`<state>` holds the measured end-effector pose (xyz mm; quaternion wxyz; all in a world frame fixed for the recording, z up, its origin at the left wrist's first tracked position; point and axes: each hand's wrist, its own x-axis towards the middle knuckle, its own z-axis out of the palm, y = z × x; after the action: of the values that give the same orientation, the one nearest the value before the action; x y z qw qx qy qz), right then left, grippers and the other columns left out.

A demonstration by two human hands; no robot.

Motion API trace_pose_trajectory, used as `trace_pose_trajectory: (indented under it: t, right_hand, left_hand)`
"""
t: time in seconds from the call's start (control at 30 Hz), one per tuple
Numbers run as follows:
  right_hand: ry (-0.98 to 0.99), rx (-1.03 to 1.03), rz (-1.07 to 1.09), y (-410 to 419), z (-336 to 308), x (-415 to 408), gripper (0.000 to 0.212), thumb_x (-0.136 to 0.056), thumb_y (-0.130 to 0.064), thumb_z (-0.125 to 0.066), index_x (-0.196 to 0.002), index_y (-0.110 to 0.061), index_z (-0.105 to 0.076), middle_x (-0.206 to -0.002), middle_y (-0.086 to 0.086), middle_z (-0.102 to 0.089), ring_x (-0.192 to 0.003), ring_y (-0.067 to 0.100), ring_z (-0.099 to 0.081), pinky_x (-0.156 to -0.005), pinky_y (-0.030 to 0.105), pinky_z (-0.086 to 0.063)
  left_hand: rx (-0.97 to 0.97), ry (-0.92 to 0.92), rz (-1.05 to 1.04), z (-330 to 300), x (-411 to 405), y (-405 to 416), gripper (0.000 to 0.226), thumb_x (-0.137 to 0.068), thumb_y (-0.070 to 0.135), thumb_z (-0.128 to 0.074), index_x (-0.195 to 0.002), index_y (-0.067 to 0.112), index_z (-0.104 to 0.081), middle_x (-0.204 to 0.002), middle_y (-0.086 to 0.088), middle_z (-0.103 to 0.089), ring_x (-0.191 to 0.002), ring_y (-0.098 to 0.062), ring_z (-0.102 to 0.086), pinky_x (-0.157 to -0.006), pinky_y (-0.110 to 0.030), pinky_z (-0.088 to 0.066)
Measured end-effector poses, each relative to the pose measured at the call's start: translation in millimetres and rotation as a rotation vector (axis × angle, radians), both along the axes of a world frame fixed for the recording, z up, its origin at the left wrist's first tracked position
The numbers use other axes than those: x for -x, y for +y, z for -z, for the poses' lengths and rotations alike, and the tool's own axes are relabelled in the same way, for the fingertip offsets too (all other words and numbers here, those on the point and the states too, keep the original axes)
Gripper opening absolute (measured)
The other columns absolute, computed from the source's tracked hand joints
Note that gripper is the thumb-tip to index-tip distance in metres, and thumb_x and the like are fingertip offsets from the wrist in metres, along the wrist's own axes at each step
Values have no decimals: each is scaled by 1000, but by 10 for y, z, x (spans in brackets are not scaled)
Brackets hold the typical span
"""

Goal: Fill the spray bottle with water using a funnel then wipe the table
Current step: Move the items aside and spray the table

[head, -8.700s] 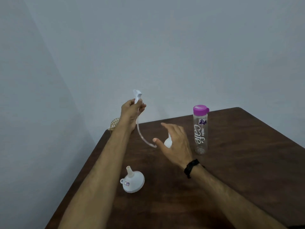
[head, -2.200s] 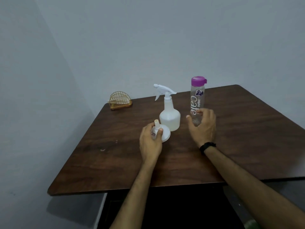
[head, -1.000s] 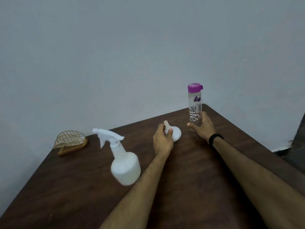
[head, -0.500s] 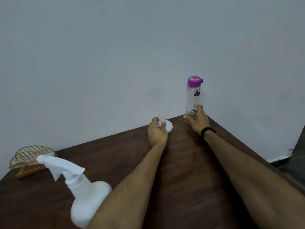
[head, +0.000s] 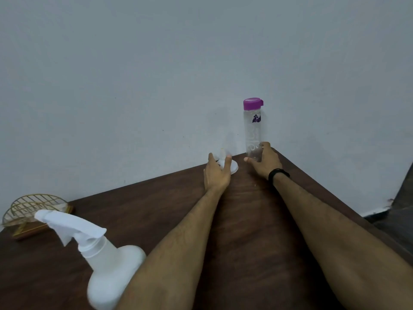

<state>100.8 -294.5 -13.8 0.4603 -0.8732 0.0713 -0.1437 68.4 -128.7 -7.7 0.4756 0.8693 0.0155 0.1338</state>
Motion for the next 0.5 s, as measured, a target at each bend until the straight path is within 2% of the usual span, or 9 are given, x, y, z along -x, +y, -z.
trace_pose_trajectory:
  t: [0.07, 0.13, 0.2, 0.27, 0.33, 0.4, 0.5]
  right_hand:
    - [7, -17, 11, 8, -16, 28, 87, -76, -38, -82, -144, -16, -32, -142, 9, -50, -125, 28, -53, -103, 43, -46]
    - [5, -29, 29, 17, -46, 85, 99, -71, -40, -86, -147, -13, -28, -145, 11, -45, -130, 30, -49, -105, 43, -44]
    - [-1, -22, 60, 34, -66, 172, 108, -68, -48, -86, -149, -12, -25, -149, 13, -38, -134, 30, -44, -107, 45, -43]
    - [-17, -15, 110, 49, -67, 276, 106, -71, -57, -80, -148, -10, -25, -150, 12, -35, -135, 30, -42, -106, 45, -43]
    - [-37, 6, 146, 88, -71, 447, 99, -74, -62, -73, -146, -8, -29, -148, 12, -36, -134, 30, -42, -105, 44, -43]
    - [-59, 61, 122, 141, -63, 659, 95, -77, -62, -70, -145, -9, -32, -148, 12, -36, -136, 29, -40, -107, 43, -41]
    - [-63, 170, -26, 246, -24, 989, 90, -79, -63, -67, -147, -13, -34, -150, 8, -38, -137, 25, -40, -110, 42, -39]
  left_hand:
    - [-11, -10, 2, 14, 102, 34, 78, -93, 47, -61, -150, 6, -28, -143, -11, -51, -133, -30, -47, -107, -35, -40]
    - [-119, 1, 35, 77, 250, 83, 86, -92, 43, -63, -154, 3, -19, -152, -13, -41, -142, -30, -36, -119, -43, -29]
    - [-299, 34, 76, 129, 410, 142, 86, -95, 45, -58, -157, 3, -14, -161, -13, -28, -150, -29, -23, -123, -45, -14]
    - [-494, 104, 129, 157, 563, 186, 85, -98, 52, -47, -158, 5, -11, -166, -13, -17, -154, -27, -12, -124, -46, -4]
    - [-634, 164, 164, 163, 759, 231, 82, -99, 59, -37, -159, 7, -13, -167, -12, -11, -155, -26, -7, -124, -47, 0]
    - [-695, 199, 181, 152, 978, 274, 81, -99, 63, -29, -159, 10, -16, -168, -11, -9, -155, -25, -4, -124, -48, 1]
    - [-723, 216, 179, 150, 1323, 320, 82, -99, 65, -23, -160, 11, -14, -168, -10, -5, -155, -23, -1, -124, -48, 2]
